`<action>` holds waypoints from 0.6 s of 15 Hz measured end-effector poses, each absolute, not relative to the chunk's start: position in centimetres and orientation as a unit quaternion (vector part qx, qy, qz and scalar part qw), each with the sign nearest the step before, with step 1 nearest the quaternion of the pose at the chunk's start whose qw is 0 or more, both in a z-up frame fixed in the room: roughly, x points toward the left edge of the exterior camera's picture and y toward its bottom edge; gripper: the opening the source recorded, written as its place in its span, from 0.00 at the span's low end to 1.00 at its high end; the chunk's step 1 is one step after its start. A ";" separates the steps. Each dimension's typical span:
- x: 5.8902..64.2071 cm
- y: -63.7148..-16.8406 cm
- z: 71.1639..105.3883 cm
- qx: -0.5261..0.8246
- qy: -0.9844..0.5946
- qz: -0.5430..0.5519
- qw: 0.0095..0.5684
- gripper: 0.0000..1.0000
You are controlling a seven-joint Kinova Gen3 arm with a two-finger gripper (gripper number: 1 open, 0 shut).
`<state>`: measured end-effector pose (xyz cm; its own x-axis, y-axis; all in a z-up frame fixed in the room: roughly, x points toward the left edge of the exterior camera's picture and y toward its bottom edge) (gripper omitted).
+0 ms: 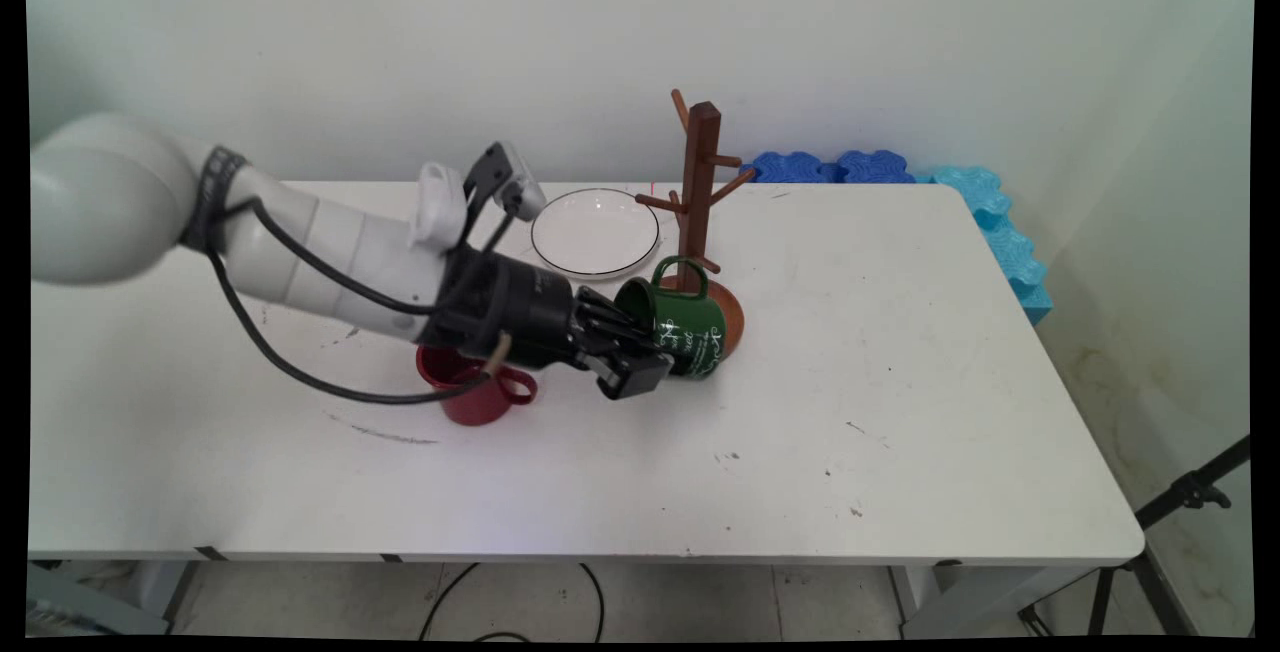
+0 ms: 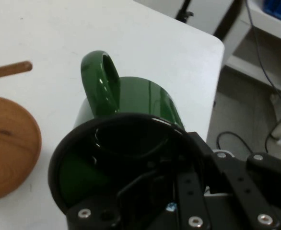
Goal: Place the picked object on the table
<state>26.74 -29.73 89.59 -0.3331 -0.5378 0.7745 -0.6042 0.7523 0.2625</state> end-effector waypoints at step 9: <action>29.7 -32.0 95.6 0.273 -0.867 0.039 0.416 0.00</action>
<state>29.69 -31.96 95.62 -0.5060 -0.4398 0.7419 -0.5052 0.8483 0.1583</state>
